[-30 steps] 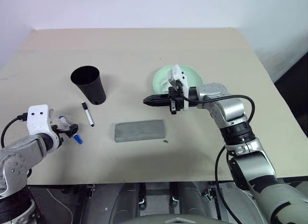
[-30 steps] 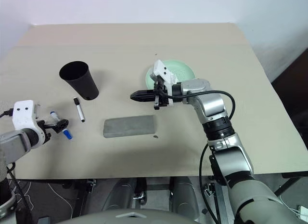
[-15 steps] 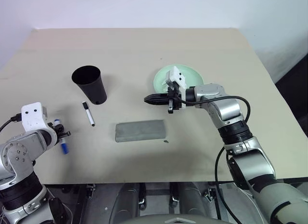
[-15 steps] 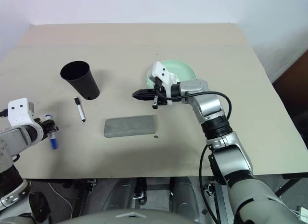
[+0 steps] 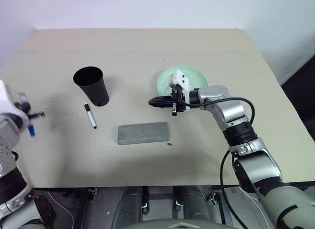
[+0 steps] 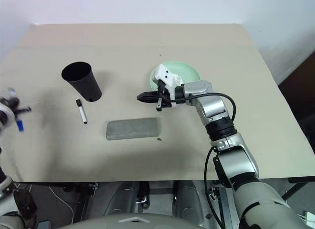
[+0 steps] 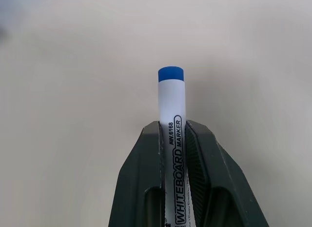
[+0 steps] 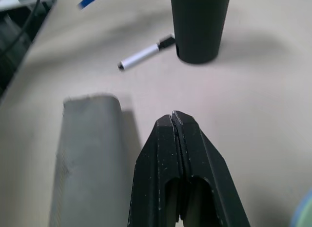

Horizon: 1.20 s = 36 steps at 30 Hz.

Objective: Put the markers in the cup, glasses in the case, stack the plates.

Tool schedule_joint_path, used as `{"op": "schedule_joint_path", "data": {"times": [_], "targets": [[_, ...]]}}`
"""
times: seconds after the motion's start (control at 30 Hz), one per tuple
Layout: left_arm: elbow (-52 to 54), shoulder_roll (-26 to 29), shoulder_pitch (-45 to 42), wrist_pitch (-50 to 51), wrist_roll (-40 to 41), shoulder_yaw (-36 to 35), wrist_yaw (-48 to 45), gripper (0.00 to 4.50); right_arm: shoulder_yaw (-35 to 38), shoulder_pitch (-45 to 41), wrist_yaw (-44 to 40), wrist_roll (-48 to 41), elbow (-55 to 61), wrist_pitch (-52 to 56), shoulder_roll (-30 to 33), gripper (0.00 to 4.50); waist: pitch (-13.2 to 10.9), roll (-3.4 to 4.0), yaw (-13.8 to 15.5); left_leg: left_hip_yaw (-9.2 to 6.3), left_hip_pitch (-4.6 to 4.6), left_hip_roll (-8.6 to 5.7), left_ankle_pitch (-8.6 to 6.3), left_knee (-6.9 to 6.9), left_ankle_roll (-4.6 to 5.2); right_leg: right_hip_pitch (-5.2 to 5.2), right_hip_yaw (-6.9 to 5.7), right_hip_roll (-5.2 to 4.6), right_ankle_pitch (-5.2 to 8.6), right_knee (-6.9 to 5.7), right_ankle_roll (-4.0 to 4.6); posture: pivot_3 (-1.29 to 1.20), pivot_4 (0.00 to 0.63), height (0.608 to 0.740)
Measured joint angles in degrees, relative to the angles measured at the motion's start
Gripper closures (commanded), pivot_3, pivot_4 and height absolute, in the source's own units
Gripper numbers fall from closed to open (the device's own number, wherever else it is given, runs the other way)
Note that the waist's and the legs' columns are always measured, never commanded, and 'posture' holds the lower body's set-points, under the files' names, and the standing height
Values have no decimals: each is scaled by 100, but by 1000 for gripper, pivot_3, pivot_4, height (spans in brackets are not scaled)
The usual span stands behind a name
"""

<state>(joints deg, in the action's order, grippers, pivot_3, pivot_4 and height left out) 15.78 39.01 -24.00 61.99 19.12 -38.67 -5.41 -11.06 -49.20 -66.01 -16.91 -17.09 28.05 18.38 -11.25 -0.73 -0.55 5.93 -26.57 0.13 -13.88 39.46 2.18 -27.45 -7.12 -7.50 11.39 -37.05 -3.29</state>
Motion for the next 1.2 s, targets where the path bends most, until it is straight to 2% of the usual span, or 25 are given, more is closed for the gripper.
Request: {"op": "schedule_joint_path", "data": {"times": [0.13, 0.27, 0.5, 0.67, 0.8, 1.2], "targets": [[-567, 265, -550, -1796, -20, 220, -679, 4196, 173, 36, 92, -259, 307, 143, -43, 4500, 0, 0, -7, 6, -2, -7, 1, -16, -2, -4, 0, -7, -2, 6, -2, 0, 150, 681], [-1250, 122, -1293, -3728, 114, 641, -1619, 4196, 317, 228, 301, -425, 545, 133, -185, 4500, 1, -2, 10, 9, -5, -7, 9, -19, -14, -4, -8, -9, -3, 7, -4, 0, 150, 681], [-2549, -414, -2026, -5519, 180, 1499, -2697, 4196, 446, 385, 722, -469, 717, 183, -170, 4500, 1, -2, -12, 17, 4, -10, 13, -17, -7, 7, -23, -7, -9, -1, -15, 0, 150, 681], [-3290, -790, -2078, -6238, 198, 1780, -3095, 4196, 481, 489, 931, -469, 933, 292, -32, 4500, 0, -3, -17, 19, 7, -10, 27, -16, 19, 13, -26, -7, -10, -3, -20, 0, 150, 681], [-3480, -931, -1924, -6599, 201, 1908, -3340, 4196, 533, 652, 1067, -470, 1132, 412, 135, 4500, -1, -5, -13, 19, 7, -11, 28, -13, 24, 18, -27, -8, -12, -3, -24, 0, 150, 681], [-3770, -1051, -1406, -6911, 209, 1982, -3366, 4196, 538, 756, 1282, -437, 1304, 451, 345, 4500, -1, -6, -12, 12, 12, -10, 22, -10, 59, 23, -28, -9, -18, -5, -32, 0, 150, 681]]}}
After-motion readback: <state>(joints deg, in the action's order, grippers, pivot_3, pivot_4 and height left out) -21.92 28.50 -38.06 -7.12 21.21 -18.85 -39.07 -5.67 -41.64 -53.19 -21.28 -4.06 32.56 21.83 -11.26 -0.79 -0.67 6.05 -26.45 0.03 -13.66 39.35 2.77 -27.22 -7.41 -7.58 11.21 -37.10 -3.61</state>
